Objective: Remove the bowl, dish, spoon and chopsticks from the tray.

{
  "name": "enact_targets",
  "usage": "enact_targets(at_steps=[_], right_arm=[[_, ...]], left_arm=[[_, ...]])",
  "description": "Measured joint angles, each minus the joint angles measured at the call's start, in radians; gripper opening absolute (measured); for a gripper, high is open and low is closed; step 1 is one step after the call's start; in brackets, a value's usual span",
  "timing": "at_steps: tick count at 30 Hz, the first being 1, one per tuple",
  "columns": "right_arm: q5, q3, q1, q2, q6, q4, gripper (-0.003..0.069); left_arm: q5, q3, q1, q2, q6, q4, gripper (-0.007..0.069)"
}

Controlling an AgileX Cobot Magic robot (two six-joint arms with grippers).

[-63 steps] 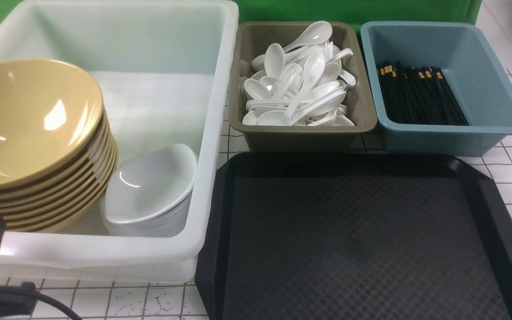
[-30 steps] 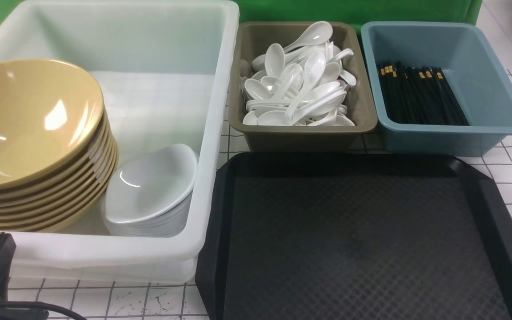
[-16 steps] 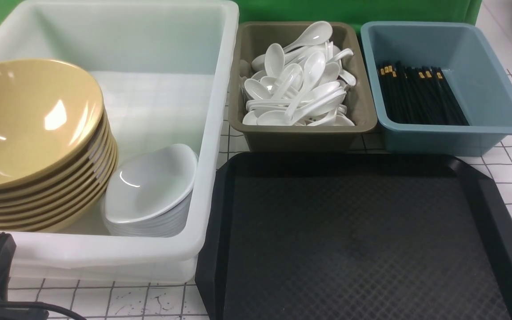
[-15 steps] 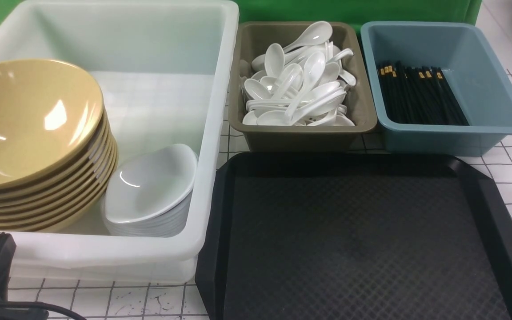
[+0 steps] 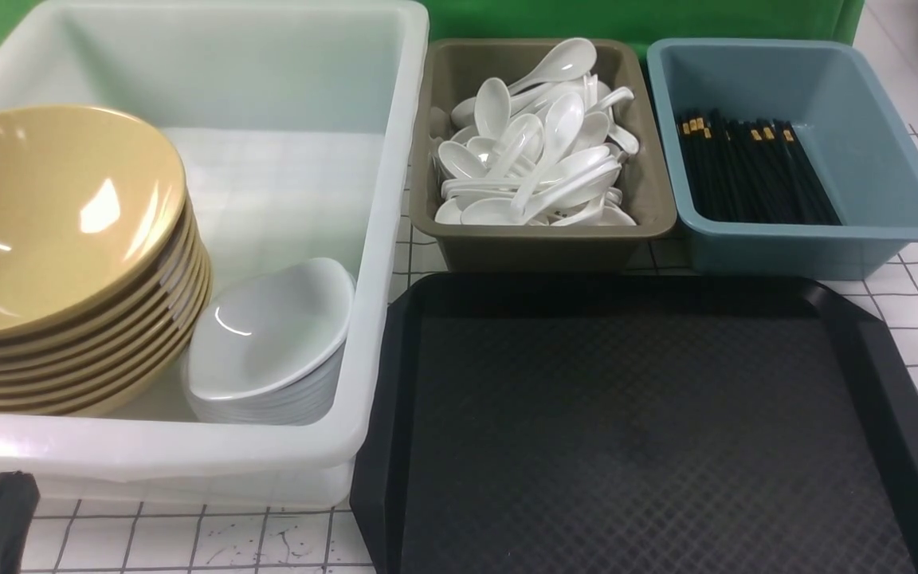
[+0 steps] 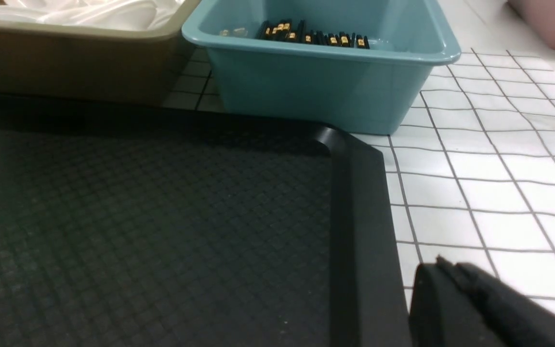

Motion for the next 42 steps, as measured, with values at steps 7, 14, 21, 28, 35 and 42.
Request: enact_targets(at_steps=[7, 14, 21, 28, 35, 42], right_arm=[[0.001, 0.000, 0.000, -0.001, 0.000, 0.000, 0.0057], [0.001, 0.000, 0.000, -0.001, 0.000, 0.000, 0.0064], [0.001, 0.000, 0.000, -0.001, 0.000, 0.000, 0.0071], [0.001, 0.000, 0.000, -0.001, 0.000, 0.000, 0.0078], [0.001, 0.000, 0.000, -0.001, 0.000, 0.000, 0.0086], [0.001, 0.000, 0.000, -0.001, 0.000, 0.000, 0.0092]], left_arm=[[0.114, 0.000, 0.000, -0.038, 0.000, -0.048, -0.0012], [0.134, -0.002, 0.000, -0.039, 0.004, -0.034, -0.0012], [0.126, -0.002, 0.000, -0.040, 0.006, 0.028, -0.0012], [0.126, -0.002, 0.000, -0.040, 0.006, 0.040, -0.0012], [0.126, -0.002, 0.000, -0.040, 0.008, 0.040, -0.0012], [0.126, -0.002, 0.000, -0.040, 0.009, 0.040, -0.0012]])
